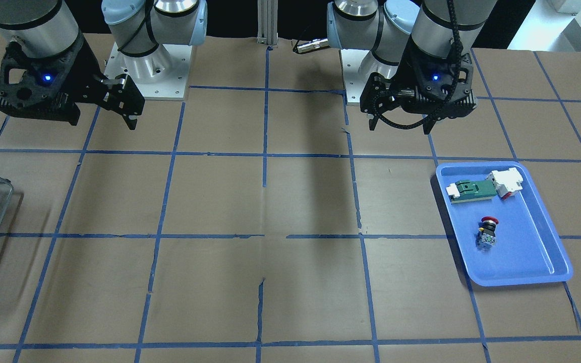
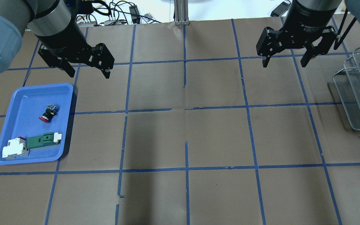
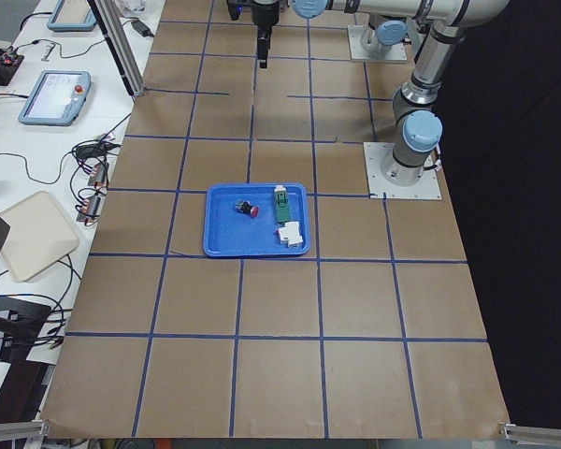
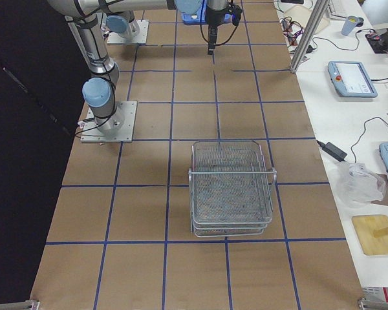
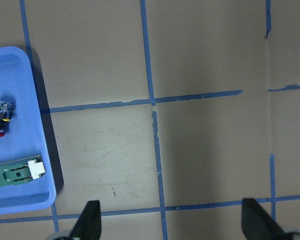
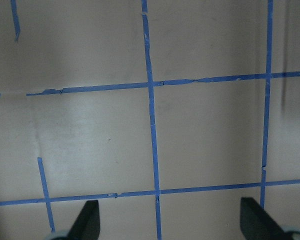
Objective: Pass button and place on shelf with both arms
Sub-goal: 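Move the left gripper down over the red push-button in the blue tray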
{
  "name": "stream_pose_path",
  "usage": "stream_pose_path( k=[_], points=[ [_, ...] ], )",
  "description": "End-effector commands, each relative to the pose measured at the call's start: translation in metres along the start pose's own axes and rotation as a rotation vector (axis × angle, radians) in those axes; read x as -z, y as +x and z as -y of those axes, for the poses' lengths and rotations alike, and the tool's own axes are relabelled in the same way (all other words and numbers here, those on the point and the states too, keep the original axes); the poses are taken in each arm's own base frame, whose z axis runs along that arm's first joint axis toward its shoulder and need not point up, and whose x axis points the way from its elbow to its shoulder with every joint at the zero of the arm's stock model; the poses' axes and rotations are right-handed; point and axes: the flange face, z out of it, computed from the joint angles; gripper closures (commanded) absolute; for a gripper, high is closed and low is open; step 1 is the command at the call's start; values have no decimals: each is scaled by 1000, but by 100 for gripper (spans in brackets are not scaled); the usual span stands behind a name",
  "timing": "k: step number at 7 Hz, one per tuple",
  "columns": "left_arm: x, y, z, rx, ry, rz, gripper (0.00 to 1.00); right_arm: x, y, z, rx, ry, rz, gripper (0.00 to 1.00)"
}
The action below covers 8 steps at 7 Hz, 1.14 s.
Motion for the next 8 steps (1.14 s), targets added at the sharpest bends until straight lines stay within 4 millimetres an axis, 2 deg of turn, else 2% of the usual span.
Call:
stream_pose_path(
  k=[1,2,3,4,5,6,7,8],
  points=[
    [-5,-3,2,-10,-7,-6,0,-3,-2,-2,1,-3,2,0],
    [-20,-26,9,12,-35,-11,0,-3,-3,-2,2,-5,10,0],
    [-25,-50,17,8,-23,-15,0,-3,-5,-2,3,-4,23,0],
    [-46,-79,20,-76,-48,-20,0,-2,-5,-3,5,-6,25,0],
    [-66,-119,27,-111,-18,-14,0,-4,-6,-3,6,-9,23,0],
    [-79,-157,35,-249,47,13,0,-2,-5,-4,5,-7,25,0],
    [-103,-197,33,-348,25,4,0,-6,-6,-1,1,-14,35,0],
    [-128,-235,34,-349,31,-32,0,-3,-5,-3,3,-8,34,0]
  ],
)
